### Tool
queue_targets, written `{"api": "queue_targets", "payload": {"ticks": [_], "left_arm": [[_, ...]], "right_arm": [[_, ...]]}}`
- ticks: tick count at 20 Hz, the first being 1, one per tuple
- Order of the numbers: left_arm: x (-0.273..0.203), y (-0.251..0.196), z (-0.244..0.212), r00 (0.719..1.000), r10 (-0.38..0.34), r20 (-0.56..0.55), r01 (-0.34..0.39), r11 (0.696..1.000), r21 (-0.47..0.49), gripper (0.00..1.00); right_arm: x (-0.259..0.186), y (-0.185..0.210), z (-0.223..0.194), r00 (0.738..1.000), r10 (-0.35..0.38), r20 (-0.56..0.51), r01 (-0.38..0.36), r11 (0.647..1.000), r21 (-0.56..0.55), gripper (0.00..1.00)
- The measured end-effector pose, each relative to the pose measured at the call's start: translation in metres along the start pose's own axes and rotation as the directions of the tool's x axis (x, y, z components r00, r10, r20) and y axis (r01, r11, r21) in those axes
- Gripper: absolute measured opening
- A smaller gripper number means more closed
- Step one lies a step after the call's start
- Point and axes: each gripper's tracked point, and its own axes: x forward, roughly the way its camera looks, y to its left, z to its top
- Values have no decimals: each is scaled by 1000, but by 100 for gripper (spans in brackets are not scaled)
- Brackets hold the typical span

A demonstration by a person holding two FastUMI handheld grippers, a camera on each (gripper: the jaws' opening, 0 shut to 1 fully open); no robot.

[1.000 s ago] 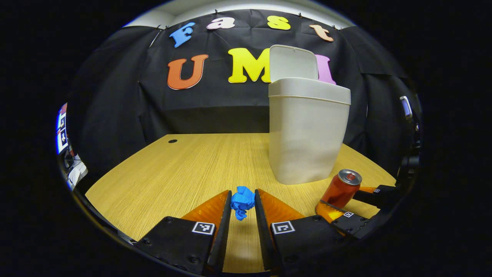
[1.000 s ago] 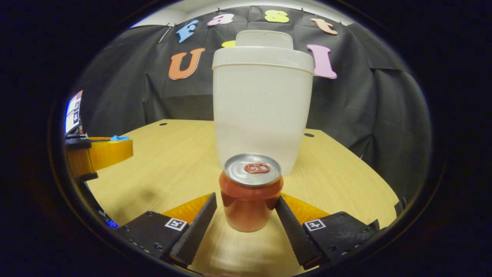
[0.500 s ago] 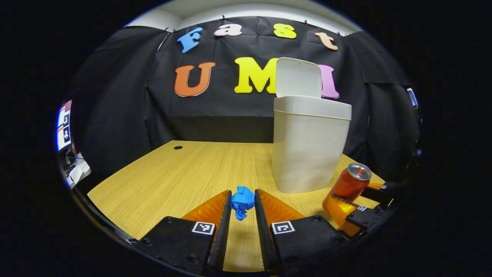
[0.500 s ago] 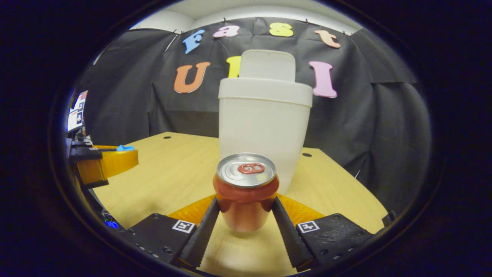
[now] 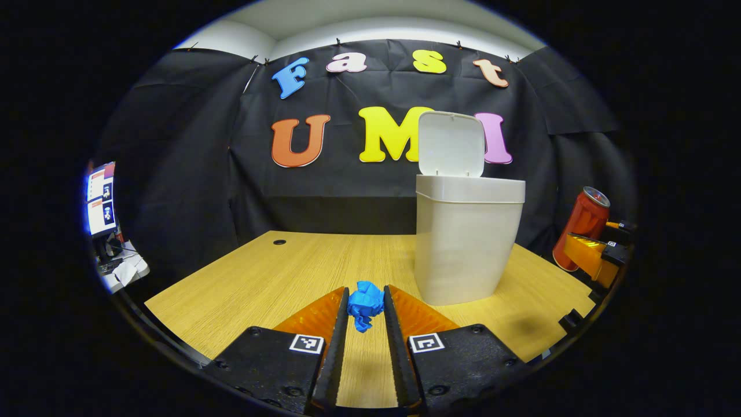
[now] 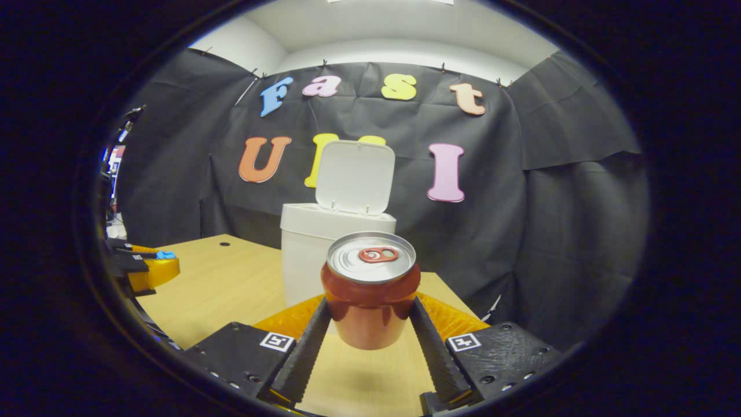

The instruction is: Press the lid of the desktop garbage bin to open it, pick up the crumpled paper on the desktop and throw it into the bin, then pick up the pop can on the desktop and drop it into the bin, and finally close the garbage bin lid.

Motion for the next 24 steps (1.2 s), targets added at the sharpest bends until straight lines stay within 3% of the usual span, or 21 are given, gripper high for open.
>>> {"api": "queue_targets", "payload": {"ticks": [9, 16, 24], "left_arm": [[6, -23, 97, 995, -9, 98, 8, 1000, 11, 39], [48, -46, 171, 986, -24, 165, 24, 1000, 3, 39], [121, -104, 217, 971, -122, 204, 126, 992, -5, 39]], "right_arm": [[-17, -38, -6, 1000, 13, -10, -13, 1000, 19, 81], [-13, -32, -36, 996, 72, -60, -71, 997, 15, 81], [-9, -59, -47, 997, 48, -66, -45, 998, 47, 81]]}}
